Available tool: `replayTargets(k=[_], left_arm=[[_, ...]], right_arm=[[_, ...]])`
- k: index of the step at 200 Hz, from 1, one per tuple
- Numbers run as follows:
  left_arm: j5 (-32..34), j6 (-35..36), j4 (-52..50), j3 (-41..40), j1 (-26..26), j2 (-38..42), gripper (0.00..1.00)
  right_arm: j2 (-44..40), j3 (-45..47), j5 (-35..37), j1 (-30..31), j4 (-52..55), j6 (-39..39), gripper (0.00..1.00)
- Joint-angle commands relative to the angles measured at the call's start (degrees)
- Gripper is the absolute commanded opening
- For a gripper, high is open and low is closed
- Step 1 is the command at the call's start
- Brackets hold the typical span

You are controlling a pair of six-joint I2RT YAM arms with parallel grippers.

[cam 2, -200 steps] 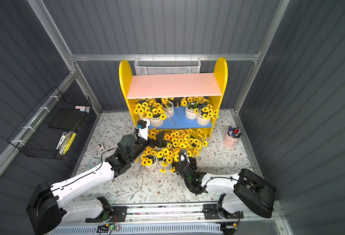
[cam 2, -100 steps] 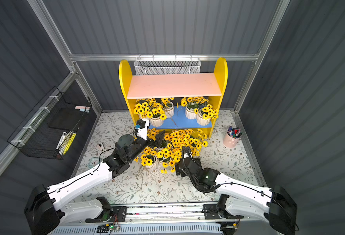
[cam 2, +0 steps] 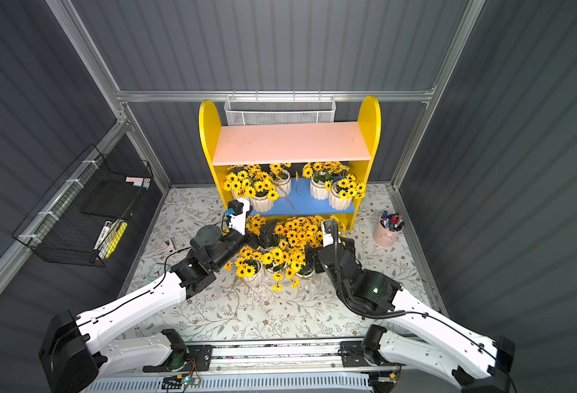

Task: Take the sunflower pots off the shelves
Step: Place the sunflower pot at the center of the board, then pick up the sunflower pot from the shelf.

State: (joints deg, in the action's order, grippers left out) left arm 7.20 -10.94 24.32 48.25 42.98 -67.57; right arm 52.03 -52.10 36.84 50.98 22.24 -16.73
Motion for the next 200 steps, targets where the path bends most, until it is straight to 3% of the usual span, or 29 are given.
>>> replayTargets(k=[1, 69, 119, 200], left_arm=[[3.22, -0.55, -0.41, 1.75, 0.33, 2.03, 0.99], [20.63, -0.99, -4.89, 3.07, -0.9, 2.29, 0.99], [21.2, -4.28, -6.92, 3.85, -8.27, 1.89, 0.99], [19.7, -3.03, -4.96, 2.95, -9.73, 0.73, 0.99]], right_arm=[[4.53, -3.46, -6.85, -3.17, -5.53, 5.84, 0.99], [25.7, -13.0, -21.72, -9.68, -22.92, 11.49, 0.99], [41.11, -20.59, -29.54, -13.12, -31.6, 13.74, 0.99], [55.35, -29.76, -35.75, -14.34, -39.15, 15.69, 0.99]])
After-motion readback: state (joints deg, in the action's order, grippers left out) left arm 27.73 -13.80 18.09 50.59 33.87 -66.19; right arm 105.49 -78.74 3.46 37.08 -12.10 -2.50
